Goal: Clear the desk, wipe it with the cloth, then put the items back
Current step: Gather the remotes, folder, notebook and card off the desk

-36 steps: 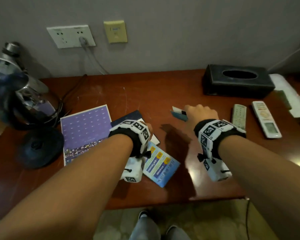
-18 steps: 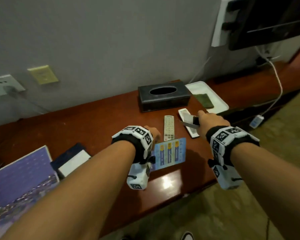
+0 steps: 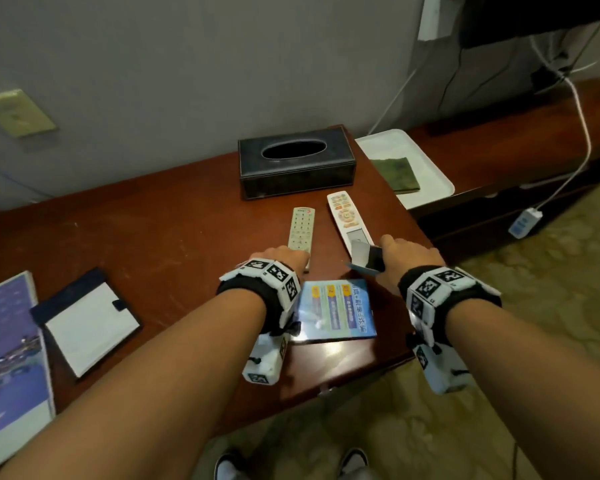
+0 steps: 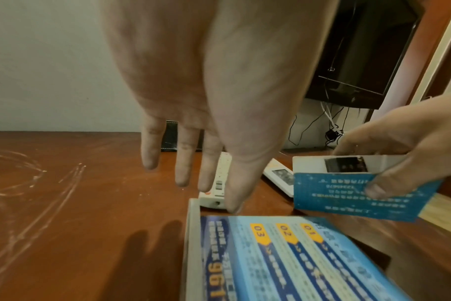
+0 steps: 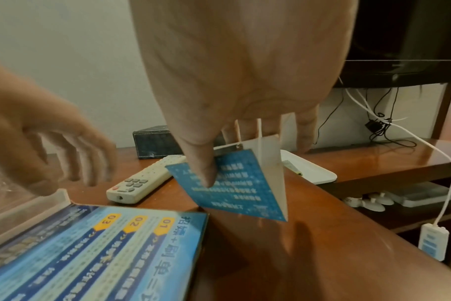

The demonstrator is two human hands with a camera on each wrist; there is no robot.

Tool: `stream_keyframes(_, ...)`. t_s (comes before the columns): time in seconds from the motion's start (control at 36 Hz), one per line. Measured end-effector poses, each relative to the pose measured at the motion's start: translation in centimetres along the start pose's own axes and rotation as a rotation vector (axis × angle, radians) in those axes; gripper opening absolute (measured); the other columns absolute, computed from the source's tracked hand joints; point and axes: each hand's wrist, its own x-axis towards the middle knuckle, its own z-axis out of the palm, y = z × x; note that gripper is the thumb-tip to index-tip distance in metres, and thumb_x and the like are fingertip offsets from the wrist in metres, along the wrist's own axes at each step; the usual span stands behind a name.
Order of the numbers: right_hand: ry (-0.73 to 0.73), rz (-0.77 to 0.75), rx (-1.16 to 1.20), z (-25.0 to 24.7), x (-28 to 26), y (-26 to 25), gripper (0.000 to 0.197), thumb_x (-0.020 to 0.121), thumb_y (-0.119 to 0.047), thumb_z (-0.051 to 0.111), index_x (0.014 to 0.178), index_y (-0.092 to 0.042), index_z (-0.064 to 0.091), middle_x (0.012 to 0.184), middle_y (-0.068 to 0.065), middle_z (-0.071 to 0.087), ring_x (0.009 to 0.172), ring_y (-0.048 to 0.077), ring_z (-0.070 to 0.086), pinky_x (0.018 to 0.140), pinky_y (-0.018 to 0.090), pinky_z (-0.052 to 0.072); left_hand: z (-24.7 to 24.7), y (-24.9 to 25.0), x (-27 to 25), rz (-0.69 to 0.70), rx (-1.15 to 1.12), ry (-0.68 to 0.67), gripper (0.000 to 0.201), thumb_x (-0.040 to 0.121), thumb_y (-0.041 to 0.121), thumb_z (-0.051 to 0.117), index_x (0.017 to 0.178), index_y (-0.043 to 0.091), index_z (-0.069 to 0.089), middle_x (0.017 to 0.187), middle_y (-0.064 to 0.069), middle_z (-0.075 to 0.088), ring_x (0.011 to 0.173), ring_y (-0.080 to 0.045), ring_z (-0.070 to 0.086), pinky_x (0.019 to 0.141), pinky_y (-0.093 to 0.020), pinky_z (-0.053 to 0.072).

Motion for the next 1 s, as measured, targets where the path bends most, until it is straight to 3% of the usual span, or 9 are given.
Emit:
stream_keyframes(0.19, 0.010, -0.039, -0.059, -2.8, -0.7, -0.5, 0.079, 0.068, -0.060, 0.074, 0.130, -0.024, 0.041, 0.131, 0.001, 0.048, 0.125, 0.026, 0.046, 0.106, 0.048, 0.031, -2.6, -1.4, -1.8, -0.070, -0.066, 0.049, 0.043, 0.076, 0.038, 0.071, 0.115, 0.030, 0.053, 0.111, -0.003, 0.063, 0.093, -0.032, 0.063, 0.067, -0.036, 0.046)
stream_keyframes(0.28, 0.041, -0.088, -0.074, -6.6, -1.4, -2.5, 0.071, 0.074, -0.061, 0.067, 0.130, -0.025, 0.042, 0.131, 0.003, 0.047, 0.124, 0.027, 0.046, 0.102, 0.048, 0.035, -5.3, -4.2, -4.3, -0.109, -0.127, 0.116, 0.042, 0.075, 0.032, 0.071, 0.113, 0.032, 0.053, 0.108, -0.002, 0.063, 0.090, -0.030, 0.063, 0.066, -0.034, 0.047)
stream_keyframes(0.36, 0.110, -0.182, -0.100, -10.6, -2.0, -6.2, 0.058, 0.083, -0.056, 0.061, 0.129, -0.025, 0.043, 0.133, 0.004, 0.046, 0.123, 0.029, 0.046, 0.100, 0.048, 0.038, -7.8, -8.4, -7.1, -0.169, -0.166, 0.205, 0.039, 0.086, 0.027, 0.064, 0.123, 0.024, 0.053, 0.115, -0.007, 0.062, 0.097, -0.032, 0.062, 0.069, -0.035, 0.044)
stream_keyframes(0.47, 0.167, -0.311, -0.140, -14.6, -3.5, -13.4, 0.056, 0.090, -0.044, 0.056, 0.138, -0.022, 0.038, 0.140, 0.008, 0.042, 0.126, 0.033, 0.043, 0.102, 0.050, 0.037, -9.7, -15.6, -11.2, -0.254, -0.166, 0.319, 0.040, 0.090, 0.025, 0.061, 0.128, 0.021, 0.051, 0.117, -0.009, 0.062, 0.097, -0.033, 0.062, 0.068, -0.037, 0.042)
stream_keyframes(0.58, 0.207, -0.438, -0.146, -16.4, -5.7, -21.8, 0.049, 0.092, -0.038, 0.057, 0.134, -0.020, 0.040, 0.136, 0.009, 0.042, 0.125, 0.035, 0.042, 0.103, 0.053, 0.034, -10.0, -23.1, -15.6, -0.354, -0.159, 0.350, 0.040, 0.091, 0.029, 0.063, 0.128, 0.018, 0.050, 0.118, -0.010, 0.060, 0.100, -0.034, 0.060, 0.072, -0.041, 0.046)
stream_keyframes(0.78, 0.225, -0.528, -0.093, -14.5, -8.7, -34.9, 0.052, 0.093, -0.028, 0.056, 0.140, -0.022, 0.036, 0.141, 0.009, 0.038, 0.130, 0.034, 0.038, 0.105, 0.055, 0.030, -5.6, -34.0, -21.4, -0.504, -0.195, 0.386, 0.044, 0.091, 0.037, 0.061, 0.129, 0.020, 0.048, 0.122, -0.009, 0.057, 0.105, -0.035, 0.058, 0.076, -0.045, 0.048)
stream_keyframes(0.86, 0.181, -0.543, -0.081, -12.0, -9.6, -39.2, 0.050, 0.090, -0.032, 0.057, 0.136, -0.023, 0.039, 0.137, 0.009, 0.040, 0.125, 0.035, 0.040, 0.098, 0.052, 0.034, -1.6, -36.8, -22.6, -0.582, -0.246, 0.351, 0.056, 0.090, 0.045, 0.061, 0.138, 0.022, 0.041, 0.133, -0.010, 0.048, 0.118, -0.037, 0.050, 0.086, -0.051, 0.046)
stream_keyframes(1.0, 0.069, -0.558, -0.090, -5.2, -10.1, -44.4, 0.048, 0.086, -0.040, 0.060, 0.128, -0.025, 0.042, 0.128, 0.006, 0.043, 0.119, 0.032, 0.044, 0.093, 0.049, 0.039, 7.4, -40.0, -22.6, -0.671, -0.358, 0.229, 0.064, 0.087, 0.055, 0.057, 0.139, 0.024, 0.036, 0.138, -0.009, 0.040, 0.124, -0.039, 0.042, 0.092, -0.054, 0.044)
